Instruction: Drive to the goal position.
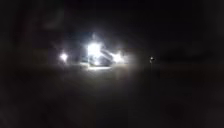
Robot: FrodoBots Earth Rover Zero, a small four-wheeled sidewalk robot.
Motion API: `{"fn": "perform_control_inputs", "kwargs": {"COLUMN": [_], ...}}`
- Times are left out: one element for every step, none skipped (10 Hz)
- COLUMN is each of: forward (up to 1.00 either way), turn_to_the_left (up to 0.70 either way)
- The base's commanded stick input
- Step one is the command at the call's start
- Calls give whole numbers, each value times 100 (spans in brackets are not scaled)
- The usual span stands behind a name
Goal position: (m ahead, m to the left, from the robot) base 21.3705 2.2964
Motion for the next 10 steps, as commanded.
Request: {"fn": "perform_control_inputs", "kwargs": {"forward": [70, 70, 70, 70, 70, 70, 70, 70, 70, 70], "turn_to_the_left": [0, 0, 0, 0, 0, 0, 0, 0, 0, 0]}}
